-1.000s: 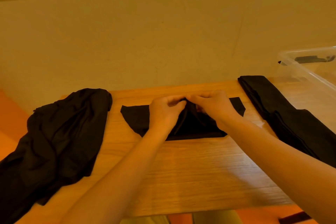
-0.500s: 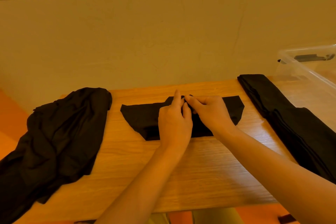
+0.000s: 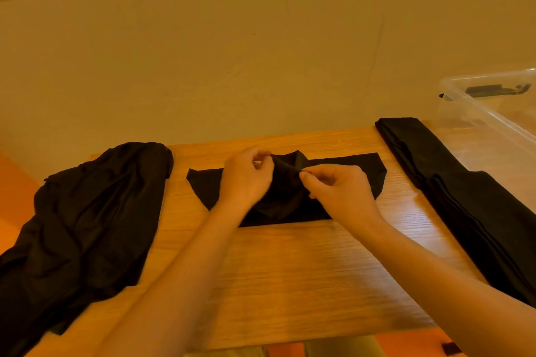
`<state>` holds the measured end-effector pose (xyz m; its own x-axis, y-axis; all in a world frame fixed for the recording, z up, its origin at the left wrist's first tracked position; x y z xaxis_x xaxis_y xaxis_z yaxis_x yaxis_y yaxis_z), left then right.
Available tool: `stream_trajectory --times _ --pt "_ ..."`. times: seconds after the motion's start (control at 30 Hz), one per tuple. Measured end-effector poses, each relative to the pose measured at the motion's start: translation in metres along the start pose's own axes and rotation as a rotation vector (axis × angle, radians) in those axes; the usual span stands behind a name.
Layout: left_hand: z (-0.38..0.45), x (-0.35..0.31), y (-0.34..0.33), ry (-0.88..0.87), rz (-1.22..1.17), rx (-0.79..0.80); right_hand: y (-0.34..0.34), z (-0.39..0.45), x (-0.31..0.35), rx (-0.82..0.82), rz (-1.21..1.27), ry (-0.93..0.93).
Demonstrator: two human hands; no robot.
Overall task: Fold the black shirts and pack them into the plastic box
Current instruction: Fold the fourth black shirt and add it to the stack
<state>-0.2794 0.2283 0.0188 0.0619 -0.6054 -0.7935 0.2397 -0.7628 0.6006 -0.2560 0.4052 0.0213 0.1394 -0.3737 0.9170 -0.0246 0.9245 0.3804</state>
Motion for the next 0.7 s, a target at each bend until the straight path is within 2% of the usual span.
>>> stream_trajectory --times 0.17,0.33,0.4,0.53,0.7 --pt "0.056 0.020 -0.021 0.240 0.002 0.335 -0.006 -0.015 0.010 0.030 -0.016 0.161" --pt "0.093 0.018 -0.058 0.259 0.341 0.539 -0.009 -0.020 0.011 0.024 -0.057 0.252" --pt "0.102 0.013 -0.073 0.237 0.428 0.577 -0.010 -0.020 0.010 0.028 -0.064 0.265" --pt "0.116 -0.002 -0.091 0.086 0.653 0.602 -0.005 -0.019 0.006 0.023 -0.053 0.277" --pt "0.120 -0.011 -0.086 -0.037 0.771 0.620 0.006 -0.023 0.008 -0.020 -0.054 0.343"
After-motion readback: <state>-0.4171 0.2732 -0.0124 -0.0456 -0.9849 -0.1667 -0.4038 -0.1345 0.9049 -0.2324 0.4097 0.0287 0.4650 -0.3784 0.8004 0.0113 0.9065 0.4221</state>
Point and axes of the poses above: each hand's wrist, its own z-axis towards the middle knuckle, its own y-axis out of the back of the hand, x = y × z, the point moved 9 cm from there along z, towards the middle knuckle, and after that the axes turned 1 degree about -z, right-handed, at the moved point
